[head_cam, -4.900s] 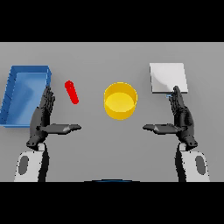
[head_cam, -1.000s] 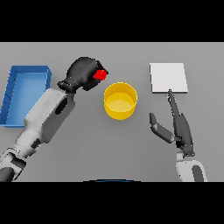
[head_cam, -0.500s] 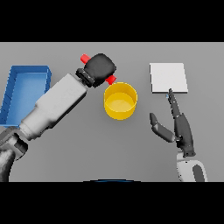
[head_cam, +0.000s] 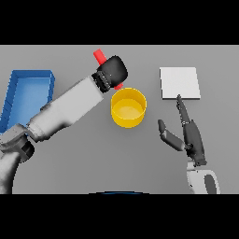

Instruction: Pick up the red beaker and tilt it to pour out 1 green nut into yellow bowl. Pick up the yellow bowl and place it on the metallic measuring scale.

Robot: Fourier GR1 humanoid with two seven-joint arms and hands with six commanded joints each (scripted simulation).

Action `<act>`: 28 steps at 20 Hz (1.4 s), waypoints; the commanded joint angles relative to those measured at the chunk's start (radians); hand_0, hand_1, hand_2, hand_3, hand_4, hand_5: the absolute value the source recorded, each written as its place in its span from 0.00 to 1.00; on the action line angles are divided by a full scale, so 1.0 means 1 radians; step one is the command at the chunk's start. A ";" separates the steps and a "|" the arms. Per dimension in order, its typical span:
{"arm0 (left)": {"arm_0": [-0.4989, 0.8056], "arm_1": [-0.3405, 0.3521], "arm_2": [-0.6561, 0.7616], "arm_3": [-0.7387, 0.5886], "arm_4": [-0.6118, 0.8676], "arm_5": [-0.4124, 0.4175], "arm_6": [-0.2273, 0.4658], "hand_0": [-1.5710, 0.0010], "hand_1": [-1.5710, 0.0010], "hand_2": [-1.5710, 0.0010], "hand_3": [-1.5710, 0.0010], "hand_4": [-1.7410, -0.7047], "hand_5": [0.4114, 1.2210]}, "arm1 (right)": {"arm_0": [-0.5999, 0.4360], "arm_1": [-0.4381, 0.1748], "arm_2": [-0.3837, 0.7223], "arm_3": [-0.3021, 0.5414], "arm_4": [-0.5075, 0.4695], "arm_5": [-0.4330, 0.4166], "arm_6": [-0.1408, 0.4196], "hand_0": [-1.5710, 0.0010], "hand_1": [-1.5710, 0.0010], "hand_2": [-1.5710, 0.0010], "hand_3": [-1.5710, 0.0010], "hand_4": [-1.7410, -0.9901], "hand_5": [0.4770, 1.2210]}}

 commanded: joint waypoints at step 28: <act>-0.402 0.016 -0.068 0.314 0.051 0.073 -0.114 0.00 0.00 0.00 0.22 0.01 1.00 | 0.002 0.016 0.013 -0.007 0.042 -0.039 -0.010 1.00 1.00 1.00 1.00 0.97 0.27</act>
